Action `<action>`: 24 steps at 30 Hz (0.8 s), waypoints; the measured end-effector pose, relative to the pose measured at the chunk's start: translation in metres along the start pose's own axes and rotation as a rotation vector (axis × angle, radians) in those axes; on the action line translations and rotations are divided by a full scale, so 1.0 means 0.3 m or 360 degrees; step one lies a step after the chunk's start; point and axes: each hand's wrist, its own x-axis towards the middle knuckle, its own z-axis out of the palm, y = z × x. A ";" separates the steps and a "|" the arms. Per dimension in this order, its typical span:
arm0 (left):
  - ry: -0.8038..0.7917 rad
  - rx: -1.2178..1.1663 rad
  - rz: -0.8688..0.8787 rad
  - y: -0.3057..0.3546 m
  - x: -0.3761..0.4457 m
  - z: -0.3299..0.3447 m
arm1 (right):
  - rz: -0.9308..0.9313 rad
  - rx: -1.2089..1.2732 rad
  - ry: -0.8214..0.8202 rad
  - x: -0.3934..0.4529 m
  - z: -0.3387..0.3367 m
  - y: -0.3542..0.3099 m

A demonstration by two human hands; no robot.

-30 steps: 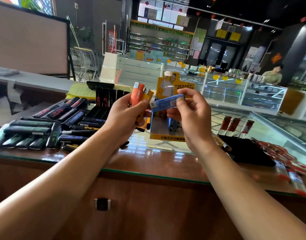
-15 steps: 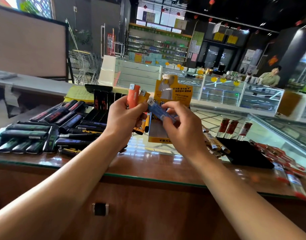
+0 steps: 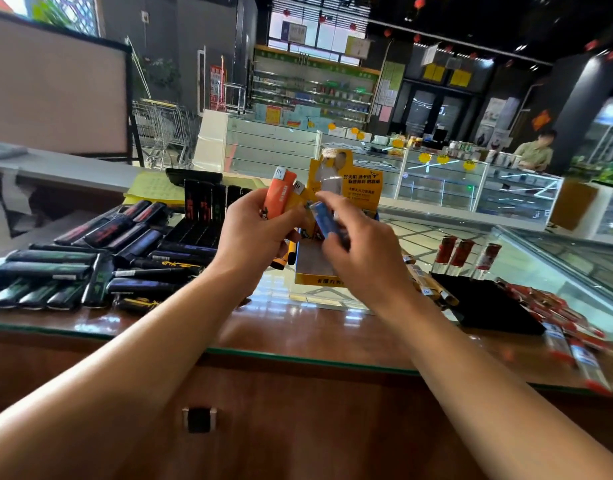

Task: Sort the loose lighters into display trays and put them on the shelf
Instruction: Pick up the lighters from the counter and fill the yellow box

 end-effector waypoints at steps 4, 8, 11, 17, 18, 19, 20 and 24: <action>-0.0007 -0.0015 -0.0058 0.009 0.032 -0.014 | 0.0297 0.0526 0.0072 0.020 -0.043 0.027; -0.0046 0.0019 -0.0097 0.014 0.056 -0.015 | 0.0435 0.0738 0.0215 0.056 -0.069 0.045; -0.0060 0.0022 -0.0117 0.012 0.074 -0.014 | 0.0455 0.0791 0.0246 0.086 -0.069 0.053; -0.0079 0.0002 -0.0177 -0.001 0.101 -0.024 | 0.0489 0.0857 0.0231 0.118 -0.055 0.066; -0.0080 0.0011 -0.0184 -0.005 0.102 -0.029 | 0.0496 0.0848 0.0230 0.124 -0.052 0.071; -0.0082 0.0018 -0.0190 -0.011 0.102 -0.034 | 0.0497 0.0839 0.0229 0.131 -0.050 0.074; -0.0082 0.0010 -0.0194 -0.016 0.102 -0.038 | 0.0491 0.0827 0.0231 0.139 -0.049 0.078; -0.0057 -0.0005 -0.0190 -0.029 0.098 -0.055 | 0.0382 0.0675 0.0221 0.164 -0.043 0.087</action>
